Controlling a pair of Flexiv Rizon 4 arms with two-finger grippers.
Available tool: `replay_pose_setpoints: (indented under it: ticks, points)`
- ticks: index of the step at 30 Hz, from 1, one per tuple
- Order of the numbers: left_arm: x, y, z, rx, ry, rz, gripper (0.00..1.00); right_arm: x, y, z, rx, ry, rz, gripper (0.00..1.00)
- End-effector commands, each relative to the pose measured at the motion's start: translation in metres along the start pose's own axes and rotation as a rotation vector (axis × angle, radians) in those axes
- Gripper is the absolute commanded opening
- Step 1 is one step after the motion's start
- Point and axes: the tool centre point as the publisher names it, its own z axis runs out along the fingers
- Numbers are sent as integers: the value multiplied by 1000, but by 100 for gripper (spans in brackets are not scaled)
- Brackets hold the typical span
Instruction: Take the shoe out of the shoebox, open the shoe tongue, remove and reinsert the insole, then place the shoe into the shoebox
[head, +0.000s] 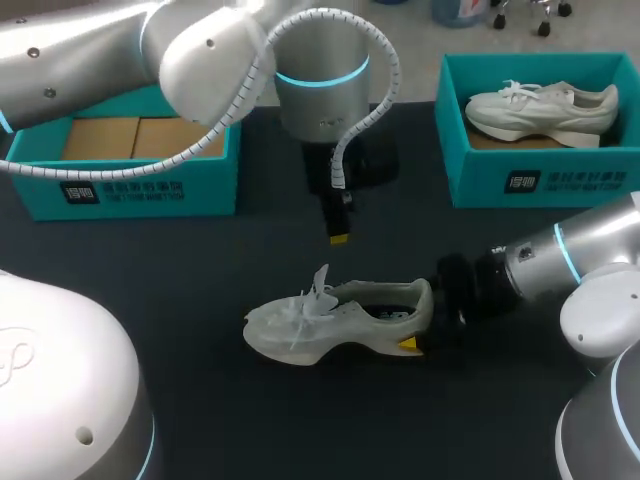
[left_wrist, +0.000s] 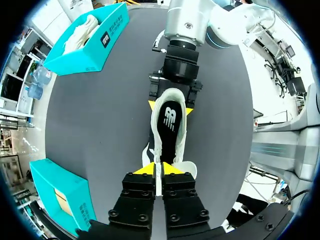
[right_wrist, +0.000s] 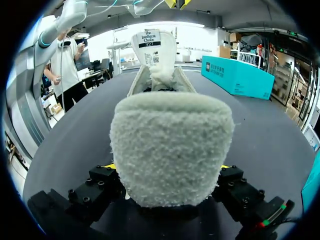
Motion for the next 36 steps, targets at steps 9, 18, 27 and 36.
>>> replay_pose_setpoints:
  ticks: [9, 18, 27, 36]
  points:
    - [13, -33, 57, -15, 51, 60, 0, 1, -1, 1, 3, -1, 1, 0]
    - [17, -35, 64, -26, 71, 68, 0, 1, -1, 1, 3, -1, 1, 0]
    - [17, -35, 64, -26, 71, 68, 0, 1, -1, 1, 3, -1, 1, 0]
    - [26, -53, 91, -3, 148, 198, 0, 1, -1, 1, 3, -1, 1, 0]
